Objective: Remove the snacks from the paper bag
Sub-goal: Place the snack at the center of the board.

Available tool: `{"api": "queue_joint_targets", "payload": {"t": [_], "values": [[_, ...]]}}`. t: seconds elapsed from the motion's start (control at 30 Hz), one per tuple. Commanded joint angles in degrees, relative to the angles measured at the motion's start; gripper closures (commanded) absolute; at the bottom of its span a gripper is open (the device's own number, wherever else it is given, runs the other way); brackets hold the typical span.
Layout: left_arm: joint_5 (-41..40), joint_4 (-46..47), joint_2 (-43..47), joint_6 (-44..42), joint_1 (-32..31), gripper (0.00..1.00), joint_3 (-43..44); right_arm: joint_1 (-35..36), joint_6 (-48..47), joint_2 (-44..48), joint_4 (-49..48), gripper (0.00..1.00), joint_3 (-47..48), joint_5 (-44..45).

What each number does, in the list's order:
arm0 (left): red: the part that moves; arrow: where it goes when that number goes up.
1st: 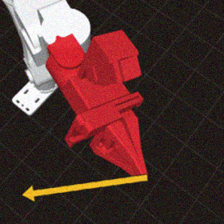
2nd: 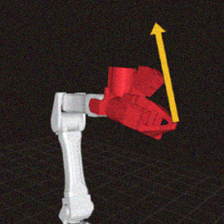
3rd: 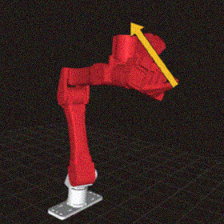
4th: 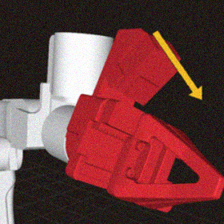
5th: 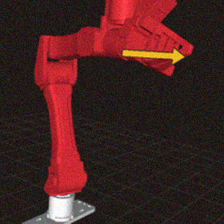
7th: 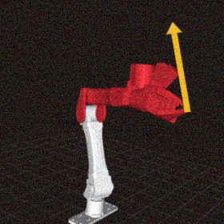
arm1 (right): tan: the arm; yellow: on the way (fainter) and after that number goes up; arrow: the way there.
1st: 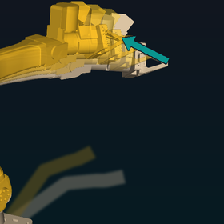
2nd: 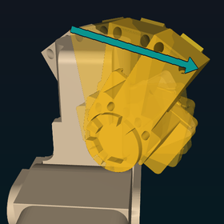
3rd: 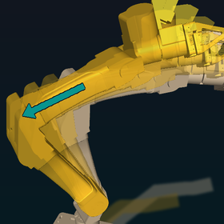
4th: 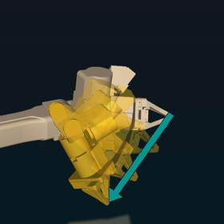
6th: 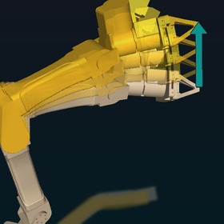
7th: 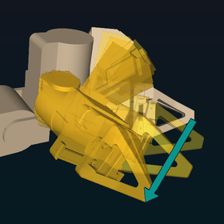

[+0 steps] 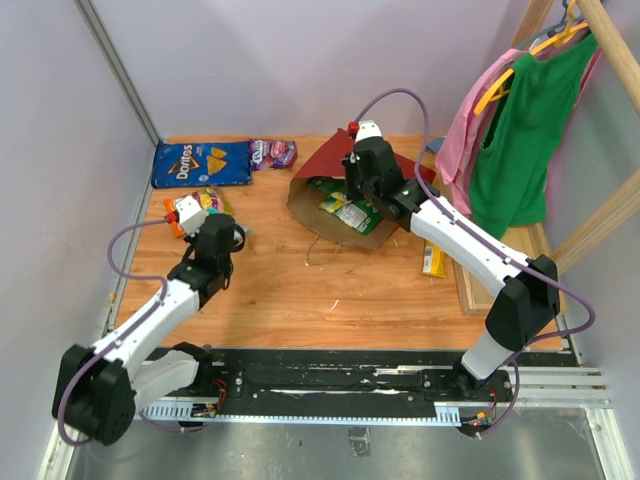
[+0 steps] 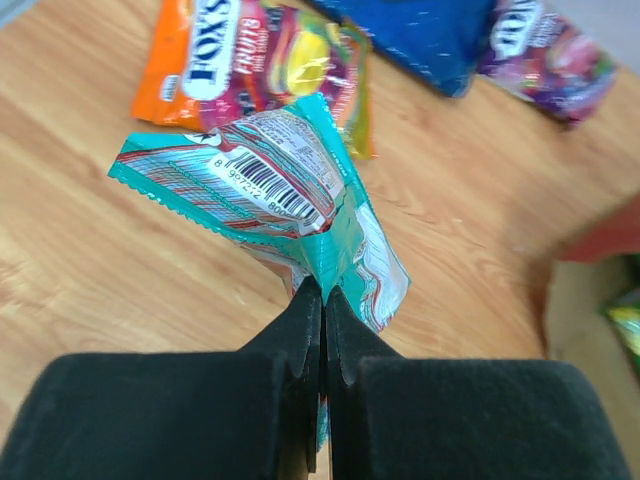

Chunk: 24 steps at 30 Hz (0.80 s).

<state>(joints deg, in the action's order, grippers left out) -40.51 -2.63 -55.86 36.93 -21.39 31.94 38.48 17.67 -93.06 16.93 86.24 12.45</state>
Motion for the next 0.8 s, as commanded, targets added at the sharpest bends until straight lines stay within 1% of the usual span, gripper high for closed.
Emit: {"api": "queue_joint_targets", "payload": {"t": [0.0,0.07,0.1,0.13,0.17,0.2,0.23,0.3,0.37,0.43,0.57,0.63,0.77], "values": [[-13.8,-11.7,-7.0,8.0,0.4,1.00,8.8,1.4,-0.4,2.3,-0.7,0.99,-1.8,0.9],[-12.1,-12.6,-8.8,6.6,0.3,0.99,10.4,1.4,-0.5,2.5,-1.0,0.99,-2.3,0.9],[-8.9,-9.8,-8.8,3.3,0.4,0.99,9.9,1.4,-0.5,2.4,-1.1,0.99,-2.5,0.8],[-4.8,-4.2,-8.1,-0.1,0.3,0.99,8.7,1.4,-0.5,2.4,-1.2,0.99,-2.6,0.6],[-0.4,-1.4,-7.0,-3.3,0.4,0.99,6.9,1.4,-0.5,2.3,-1.2,0.99,-2.7,0.5],[4.0,4.5,-5.8,-5.5,0.4,0.99,5.0,1.4,-0.5,2.1,-1.2,0.99,-2.7,0.3],[8.0,8.4,-4.5,-6.9,0.4,0.99,3.2,1.4,-0.7,2.1,-1.2,0.99,-2.7,0.3],[14.0,12.9,-3.4,-7.7,0.5,1.00,1.2,1.4,-1.0,2.2,-1.2,0.99,-2.9,0.3],[18.1,14.0,-4.5,-8.9,0.4,0.99,1.8,1.4,-1.3,2.5,-1.1,0.99,-3.1,0.8],[19.1,13.2,-7.4,-10.7,0.4,0.99,4.0,1.3,-1.6,2.7,-1.2,0.99,-3.7,1.0],[17.6,9.9,-15.9,-14.3,0.8,0.99,10.1,1.3,-1.6,3.2,-1.3,0.99,-4.0,0.5],[19.5,8.4,-20.1,-16.0,1.1,1.00,12.9,1.3,-1.9,3.4,-1.3,0.99,-4.1,0.5],[20.1,9.1,-25.5,-17.4,1.8,1.00,14.8,1.3,-2.6,4.0,-1.2,0.99,-4.6,1.0]]}}
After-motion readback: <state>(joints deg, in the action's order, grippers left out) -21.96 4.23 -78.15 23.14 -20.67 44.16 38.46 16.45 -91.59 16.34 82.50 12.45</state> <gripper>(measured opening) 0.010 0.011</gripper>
